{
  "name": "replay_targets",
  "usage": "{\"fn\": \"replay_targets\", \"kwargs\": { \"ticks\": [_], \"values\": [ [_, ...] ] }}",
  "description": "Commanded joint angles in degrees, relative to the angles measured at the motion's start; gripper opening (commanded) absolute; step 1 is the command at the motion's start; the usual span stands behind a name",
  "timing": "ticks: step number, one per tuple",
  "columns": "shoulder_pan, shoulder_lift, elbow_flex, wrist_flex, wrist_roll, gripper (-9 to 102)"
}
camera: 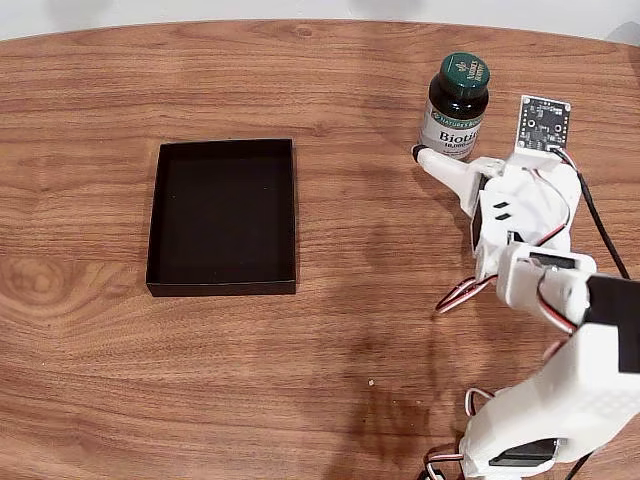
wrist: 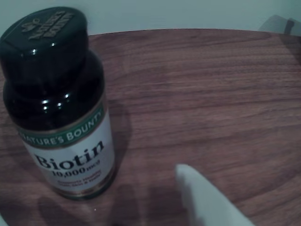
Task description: Pick up the pill bottle and place it in the black box.
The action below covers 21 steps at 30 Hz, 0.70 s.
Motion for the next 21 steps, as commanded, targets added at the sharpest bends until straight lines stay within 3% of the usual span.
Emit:
{"fn": "replay_targets", "kwargs": {
  "ticks": [1,8,21],
  "values": [
    [0.18,-0.88,-5.36,-2.55,-0.44,50],
    [-1.85,-3.43,-8.26,-2.64,-2.11,49],
    [-5.36,-6.15,-10.02,-2.55,-2.29,32]
  ]
}}
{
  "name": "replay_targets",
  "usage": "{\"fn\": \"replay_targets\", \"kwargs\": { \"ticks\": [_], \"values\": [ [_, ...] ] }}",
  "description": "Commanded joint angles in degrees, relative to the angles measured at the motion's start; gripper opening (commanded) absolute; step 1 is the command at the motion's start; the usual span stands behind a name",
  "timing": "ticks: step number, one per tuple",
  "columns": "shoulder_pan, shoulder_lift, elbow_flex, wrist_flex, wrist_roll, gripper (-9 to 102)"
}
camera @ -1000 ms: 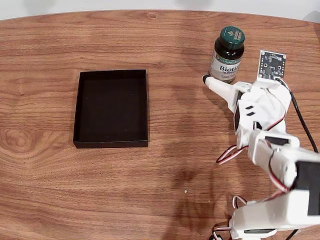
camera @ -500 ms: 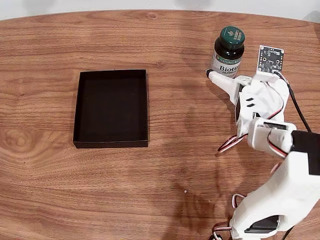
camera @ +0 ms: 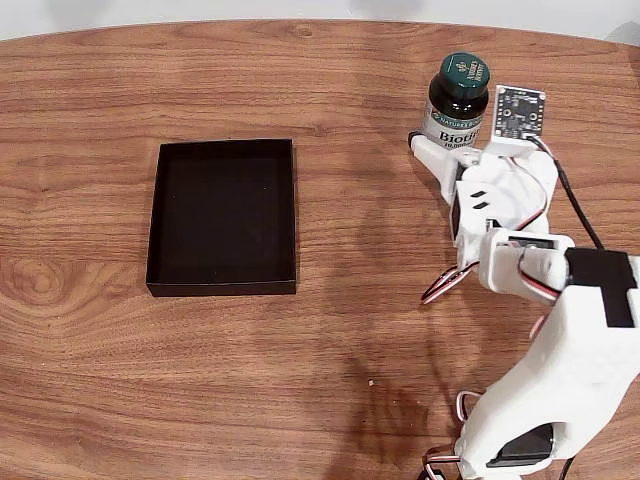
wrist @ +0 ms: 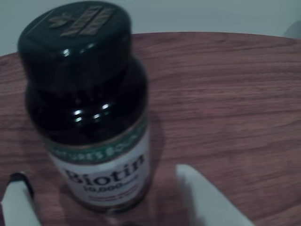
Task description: Pick up the pill bottle and place it in the black box.
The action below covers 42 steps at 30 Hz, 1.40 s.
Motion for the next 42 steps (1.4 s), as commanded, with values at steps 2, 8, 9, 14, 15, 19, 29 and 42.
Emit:
{"fn": "replay_targets", "kwargs": {
  "ticks": [2,8,9,14,15,19,29,42],
  "values": [
    [-1.14,0.62,-4.39,-1.49,-0.18,31],
    [-1.58,-1.49,-6.86,-1.49,0.18,31],
    [-1.58,-1.85,-7.29,-1.49,0.18,31],
    [-2.2,-3.43,-9.4,-1.49,0.0,31],
    [-2.29,-3.78,-9.93,-1.49,0.0,32],
    [-2.55,-5.89,-12.39,-1.49,0.0,32],
    [-3.25,-9.67,-18.11,-1.58,-0.44,36],
    [-3.52,-15.56,-26.63,-0.97,-1.58,36]
  ]
}}
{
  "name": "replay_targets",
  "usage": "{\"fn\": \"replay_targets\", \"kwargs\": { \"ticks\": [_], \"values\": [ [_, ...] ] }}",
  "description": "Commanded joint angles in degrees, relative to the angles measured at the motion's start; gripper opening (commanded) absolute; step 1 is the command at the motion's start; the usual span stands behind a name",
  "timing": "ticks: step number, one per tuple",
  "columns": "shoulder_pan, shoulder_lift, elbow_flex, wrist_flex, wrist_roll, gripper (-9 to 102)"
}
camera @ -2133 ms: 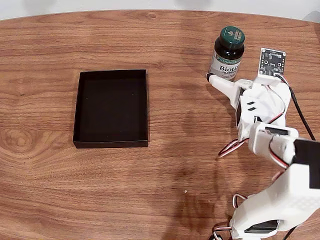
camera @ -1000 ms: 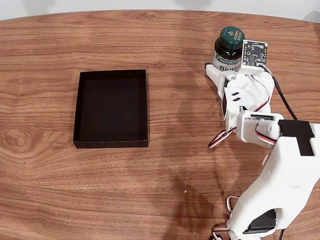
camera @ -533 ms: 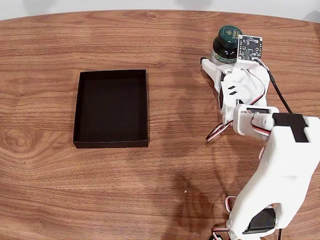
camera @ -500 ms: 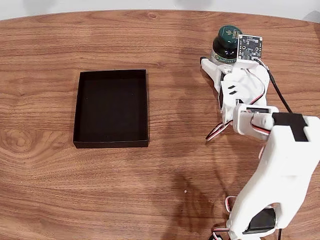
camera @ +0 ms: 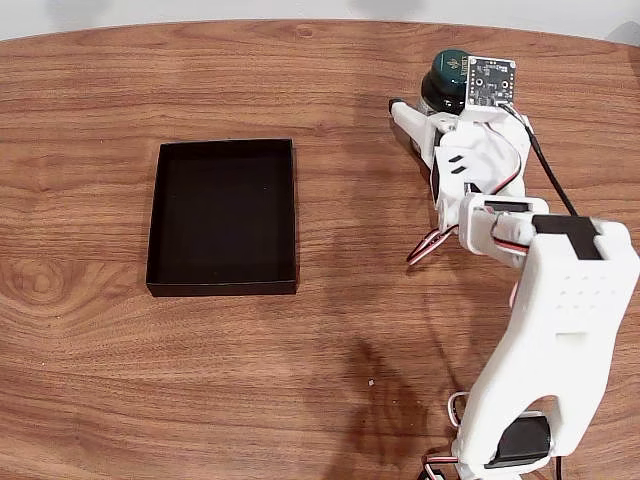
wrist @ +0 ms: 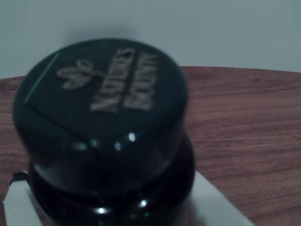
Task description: Pick up the pill bottle and place it in the black box.
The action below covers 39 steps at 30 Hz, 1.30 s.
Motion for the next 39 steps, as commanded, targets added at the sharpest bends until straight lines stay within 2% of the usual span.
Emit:
{"fn": "replay_targets", "kwargs": {
  "ticks": [1,11,22,39],
  "values": [
    [-0.79,0.44,-5.45,-0.97,-1.41,35],
    [-0.79,0.88,-5.36,-0.53,-3.43,26],
    [-1.85,8.53,1.67,-1.49,-3.78,25],
    [-8.88,38.23,22.94,3.25,-4.39,24]
  ]
}}
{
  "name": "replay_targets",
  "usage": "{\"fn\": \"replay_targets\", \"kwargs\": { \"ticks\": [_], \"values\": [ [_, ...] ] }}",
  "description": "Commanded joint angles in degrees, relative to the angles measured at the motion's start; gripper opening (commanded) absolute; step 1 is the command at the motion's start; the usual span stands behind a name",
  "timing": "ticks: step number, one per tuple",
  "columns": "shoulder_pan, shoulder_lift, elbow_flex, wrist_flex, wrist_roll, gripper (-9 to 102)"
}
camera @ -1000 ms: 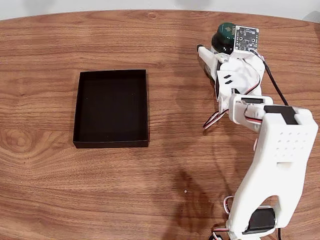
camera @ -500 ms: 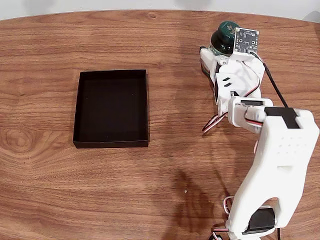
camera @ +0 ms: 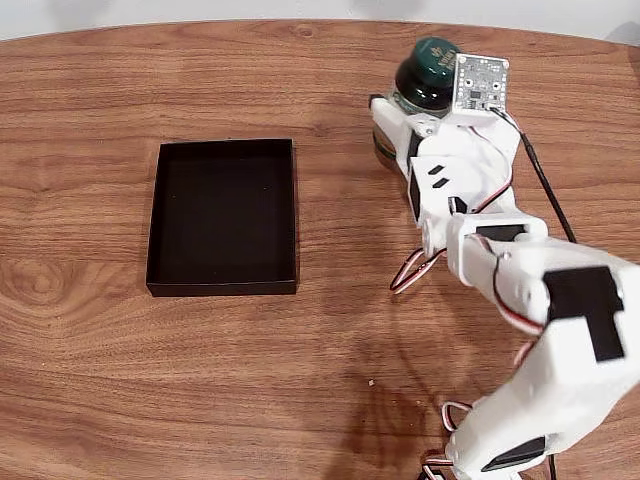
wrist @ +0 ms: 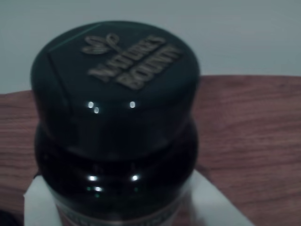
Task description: Pick up the pill bottle and place it in the black box.
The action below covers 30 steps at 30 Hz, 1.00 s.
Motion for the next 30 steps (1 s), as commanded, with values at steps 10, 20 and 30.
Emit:
{"fn": "replay_targets", "kwargs": {
  "ticks": [10,20,30],
  "values": [
    [-10.2,25.93,15.03,-0.97,3.6,23],
    [-19.25,33.57,25.14,-2.64,6.42,23],
    [-26.1,36.21,24.52,2.55,6.86,23]
  ]
}}
